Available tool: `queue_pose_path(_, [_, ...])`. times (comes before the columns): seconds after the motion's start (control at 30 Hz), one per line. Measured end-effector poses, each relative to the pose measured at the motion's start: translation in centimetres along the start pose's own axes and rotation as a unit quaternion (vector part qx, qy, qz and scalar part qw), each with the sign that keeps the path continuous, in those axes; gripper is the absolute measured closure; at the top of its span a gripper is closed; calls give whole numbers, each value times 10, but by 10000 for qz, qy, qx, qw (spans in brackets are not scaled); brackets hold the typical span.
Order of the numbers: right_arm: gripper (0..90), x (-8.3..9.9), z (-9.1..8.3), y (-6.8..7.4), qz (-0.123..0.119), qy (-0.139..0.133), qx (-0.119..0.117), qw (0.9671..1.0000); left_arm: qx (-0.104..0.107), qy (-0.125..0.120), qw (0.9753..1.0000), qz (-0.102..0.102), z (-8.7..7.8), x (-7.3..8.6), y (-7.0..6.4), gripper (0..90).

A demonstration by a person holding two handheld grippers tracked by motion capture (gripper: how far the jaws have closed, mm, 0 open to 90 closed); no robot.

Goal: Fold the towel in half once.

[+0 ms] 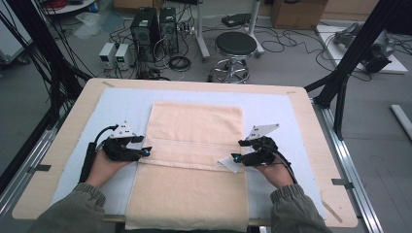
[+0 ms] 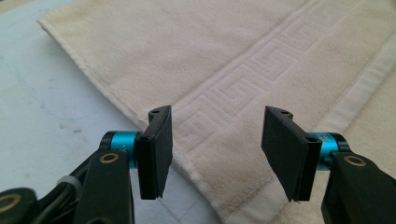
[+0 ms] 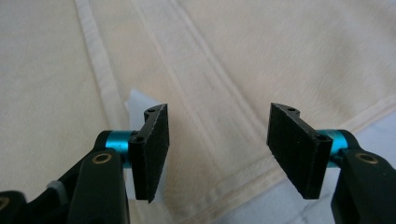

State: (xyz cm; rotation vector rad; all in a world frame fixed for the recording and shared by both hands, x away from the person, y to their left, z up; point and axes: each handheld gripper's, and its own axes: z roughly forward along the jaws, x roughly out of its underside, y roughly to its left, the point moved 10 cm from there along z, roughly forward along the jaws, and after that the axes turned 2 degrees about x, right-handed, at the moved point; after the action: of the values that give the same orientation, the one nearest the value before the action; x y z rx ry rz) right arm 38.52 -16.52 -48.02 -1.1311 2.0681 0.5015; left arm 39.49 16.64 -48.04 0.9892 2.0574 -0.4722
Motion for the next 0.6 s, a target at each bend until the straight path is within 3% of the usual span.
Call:
queue_pose_path(0.2, [442,16,9,5,-50,212,-64,9997,81,207,9997,91,6,14,-7,487])
queue_pose_path(0.37, [609,20,16,8,-108,324,-244,9991,230,292,9991,188,12,18,-12,642])
queue_pose_path(0.5, [738,19,18,9,-127,276,-410,9987,212,281,9991,227,13,18,-13,779])
queue_pose_path(0.6, [820,18,18,9,-90,245,-487,9985,193,262,9992,232,13,17,-13,833])
